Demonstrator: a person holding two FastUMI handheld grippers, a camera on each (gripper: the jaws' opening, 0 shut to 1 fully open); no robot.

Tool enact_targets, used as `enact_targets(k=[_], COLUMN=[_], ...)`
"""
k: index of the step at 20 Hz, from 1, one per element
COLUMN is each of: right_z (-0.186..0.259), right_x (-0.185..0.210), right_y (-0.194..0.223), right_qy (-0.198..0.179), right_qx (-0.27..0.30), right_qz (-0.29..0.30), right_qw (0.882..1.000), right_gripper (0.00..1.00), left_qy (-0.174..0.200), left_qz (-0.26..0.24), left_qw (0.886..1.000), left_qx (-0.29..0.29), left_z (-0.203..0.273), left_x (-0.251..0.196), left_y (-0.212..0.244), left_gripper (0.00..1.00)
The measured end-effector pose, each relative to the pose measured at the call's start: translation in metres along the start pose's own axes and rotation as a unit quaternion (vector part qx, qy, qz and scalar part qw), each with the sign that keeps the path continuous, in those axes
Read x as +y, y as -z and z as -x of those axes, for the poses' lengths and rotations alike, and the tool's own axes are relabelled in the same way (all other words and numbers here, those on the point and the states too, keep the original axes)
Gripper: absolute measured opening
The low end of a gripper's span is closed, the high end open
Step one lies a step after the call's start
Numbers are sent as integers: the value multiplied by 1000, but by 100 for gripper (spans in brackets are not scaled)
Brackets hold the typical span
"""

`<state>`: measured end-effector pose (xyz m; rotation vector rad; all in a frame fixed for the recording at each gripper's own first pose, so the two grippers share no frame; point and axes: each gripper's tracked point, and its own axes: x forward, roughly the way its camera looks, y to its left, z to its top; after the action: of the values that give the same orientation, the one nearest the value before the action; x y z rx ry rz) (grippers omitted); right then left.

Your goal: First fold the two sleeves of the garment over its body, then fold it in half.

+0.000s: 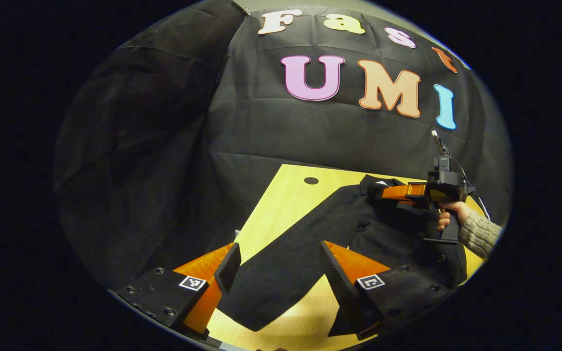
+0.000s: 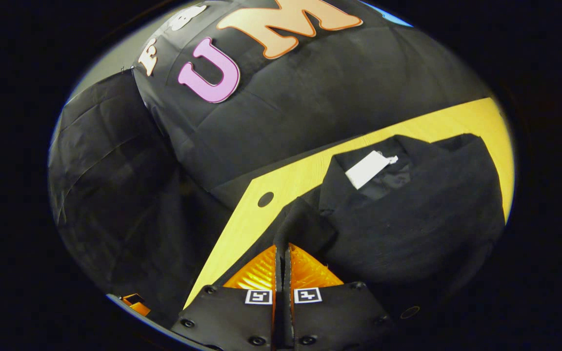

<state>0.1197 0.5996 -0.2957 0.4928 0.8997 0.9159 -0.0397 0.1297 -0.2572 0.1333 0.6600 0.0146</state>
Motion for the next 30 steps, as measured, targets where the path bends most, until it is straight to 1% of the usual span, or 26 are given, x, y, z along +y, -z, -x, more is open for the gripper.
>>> enact_targets(k=[4,7,8,11,12,13,14,16,17,18,22,25,28,30], right_z=[-4,-10,-9,-9,-10,-9,-7,-8,-5,-3,18,51,96,127], right_x=[-4,-6,-5,-2,-1,0,0,0,0,0,-2,-11,-29,-41], right_y=[10,17,18,20,19,18,13,6,5,2,-25,-49,-72,-86], right_qy=[8,8,5,6,2,2,1,4,7,8,12,24,50,64], right_qx=[8,11,11,6,6,3,-3,-17,-21,-25,-55,-83,-111,-135], right_qz=[-13,-28,-28,-26,-30,-35,-38,-34,-30,-28,-14,9,36,41], right_qw=[1000,1000,1000,1000,1000,999,999,999,999,999,998,996,992,988], right_gripper=[2,10,3,60,72,81,97,98,92,98,98,98,98,98], left_qy=[-2,-7,-7,-8,-8,-8,-8,-7,-7,-7,-10,-13,-19,-24], left_qz=[1,2,6,13,14,13,13,13,14,15,22,24,30,39], left_qw=[1000,1000,1000,999,999,999,999,999,999,999,999,998,997,996], left_qx=[14,25,26,29,30,31,31,32,34,37,48,55,67,73], left_z=[-2,0,1,1,0,0,1,1,1,1,-3,-8,-13,-16], left_x=[1,5,4,3,2,1,0,0,-1,-1,0,0,2,2], left_y=[12,19,19,18,19,19,20,22,24,26,38,46,56,62], left_gripper=[96,96,96,96,96,96,96,96,96,96,96,96,96,96])
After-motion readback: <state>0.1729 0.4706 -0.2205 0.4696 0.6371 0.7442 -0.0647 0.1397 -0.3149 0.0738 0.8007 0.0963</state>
